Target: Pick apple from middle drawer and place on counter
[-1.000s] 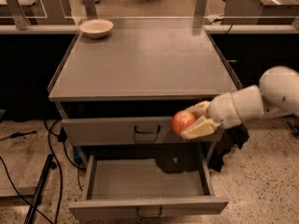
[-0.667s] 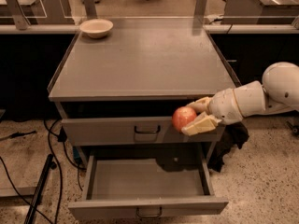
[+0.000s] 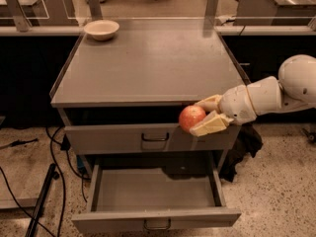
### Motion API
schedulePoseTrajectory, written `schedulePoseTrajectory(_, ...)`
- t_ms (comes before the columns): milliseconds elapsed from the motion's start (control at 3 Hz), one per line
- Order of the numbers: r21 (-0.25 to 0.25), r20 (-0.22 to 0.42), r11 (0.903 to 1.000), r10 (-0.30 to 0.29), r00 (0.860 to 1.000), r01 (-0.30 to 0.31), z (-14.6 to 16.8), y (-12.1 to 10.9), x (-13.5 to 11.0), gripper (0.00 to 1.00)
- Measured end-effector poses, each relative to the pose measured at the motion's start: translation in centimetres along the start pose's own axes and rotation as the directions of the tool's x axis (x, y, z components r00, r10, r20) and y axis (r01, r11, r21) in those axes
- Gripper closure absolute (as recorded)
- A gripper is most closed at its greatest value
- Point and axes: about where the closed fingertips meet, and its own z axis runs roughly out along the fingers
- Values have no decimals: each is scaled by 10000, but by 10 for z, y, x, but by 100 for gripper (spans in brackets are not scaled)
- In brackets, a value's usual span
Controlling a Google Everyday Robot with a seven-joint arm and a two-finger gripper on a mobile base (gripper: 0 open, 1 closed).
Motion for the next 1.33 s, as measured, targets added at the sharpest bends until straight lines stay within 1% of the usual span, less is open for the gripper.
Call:
schedulePoseTrajectory(333, -22, 165, 9998, -218, 9996, 218, -9, 2, -25, 100)
schedulePoseTrajectory(667, 262, 184, 9981, -567, 9982, 563, -22, -7, -57, 100)
schedulePoseTrajectory(1000, 702, 236, 9928, -992, 9948, 974, -24, -33, -78, 100)
schedulePoseTrajectory(1333, 913, 256, 9893, -1164, 9929, 1137, -17, -62, -91, 100)
